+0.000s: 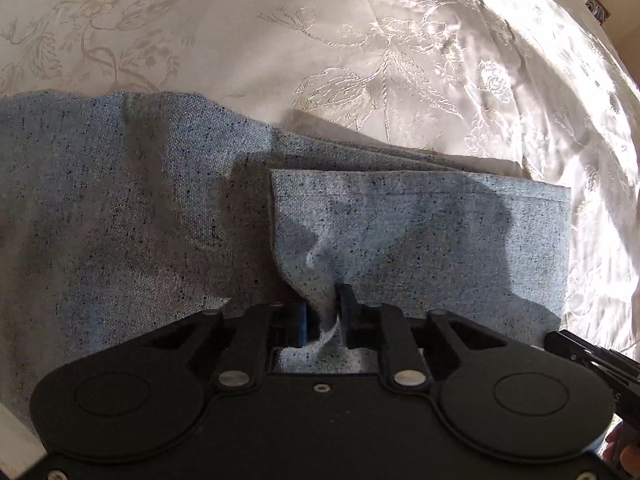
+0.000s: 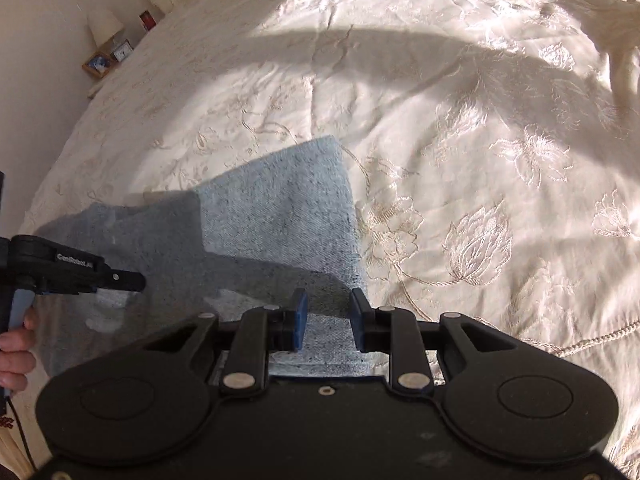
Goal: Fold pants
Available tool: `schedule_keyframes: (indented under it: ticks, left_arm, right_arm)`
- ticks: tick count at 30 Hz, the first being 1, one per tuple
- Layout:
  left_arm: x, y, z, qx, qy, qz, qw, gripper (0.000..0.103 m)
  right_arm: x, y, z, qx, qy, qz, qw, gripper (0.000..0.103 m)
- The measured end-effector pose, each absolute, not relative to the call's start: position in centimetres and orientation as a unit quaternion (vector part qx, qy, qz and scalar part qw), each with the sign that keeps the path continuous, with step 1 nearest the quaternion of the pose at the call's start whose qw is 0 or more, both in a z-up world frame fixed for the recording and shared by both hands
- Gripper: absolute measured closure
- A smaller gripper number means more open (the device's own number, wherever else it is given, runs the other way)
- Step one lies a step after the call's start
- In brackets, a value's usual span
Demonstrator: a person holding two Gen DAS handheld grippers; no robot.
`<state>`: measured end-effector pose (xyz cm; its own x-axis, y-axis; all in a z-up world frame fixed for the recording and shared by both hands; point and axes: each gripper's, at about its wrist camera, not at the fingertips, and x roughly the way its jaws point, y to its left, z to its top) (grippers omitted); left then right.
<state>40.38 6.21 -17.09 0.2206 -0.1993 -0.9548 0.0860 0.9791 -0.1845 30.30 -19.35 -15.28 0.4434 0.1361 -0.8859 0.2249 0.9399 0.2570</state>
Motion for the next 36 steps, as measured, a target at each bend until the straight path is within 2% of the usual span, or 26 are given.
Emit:
schedule_keyframes:
  ticks: [2,5,6,9,13,15,17,18,21,29,36]
  left_arm:
    - [40.0,6.6,-15.9,-0.049,0.605,-0.081,0.791,0.073]
    - [38.7,7.2,-13.2,-0.043,0.551,-0.053,0.832,0.077]
    - [38.3,7.1,-12.5,-0.037,0.539,-0.052,0.84,0.078]
    - [38.5,6.0,-12.0,-0.018,0.527,-0.073,0.847,0.077]
    - [39.7,4.1,-12.8,0.002,0.517,-0.085,0.852,0.077]
    - [40.9,3.7,-13.9,0.017,0.53,-0.072,0.845,0.076]
    - [42.5,3.6,-15.8,0.028,0.561,-0.055,0.826,0.068]
    - [43.2,3.8,-16.4,0.022,0.569,-0.054,0.82,0.068]
    - [44.0,4.2,-16.5,0.014,0.572,-0.055,0.818,0.067]
    - [39.3,5.6,-12.3,-0.001,0.544,-0.041,0.838,0.069]
    - [35.2,5.4,-14.9,0.006,0.587,-0.034,0.809,0.069]
  right_arm:
    - [30.6,-20.3,-16.2,0.188,0.542,-0.05,0.817,0.077]
    - [30.2,-20.6,-14.1,0.187,0.508,-0.068,0.838,0.076]
    - [30.1,-20.3,-13.1,0.177,0.486,-0.064,0.853,0.073]
    - [31.4,-19.7,-11.6,0.179,0.449,-0.036,0.875,0.073]
    - [35.3,-18.6,-12.6,0.161,0.447,-0.008,0.88,0.073]
    - [37.3,-18.4,-13.9,0.15,0.457,-0.008,0.877,0.073]
    - [38.8,-18.5,-15.1,0.141,0.475,-0.02,0.868,0.074]
    - [39.2,-18.7,-15.9,0.135,0.483,-0.027,0.865,0.074]
    - [39.8,-19.2,-16.8,0.127,0.494,-0.022,0.86,0.069]
    - [35.4,-19.6,-13.4,0.139,0.466,-0.014,0.874,0.069]
    - [28.9,-18.4,-13.5,0.129,0.499,0.001,0.857,0.069]
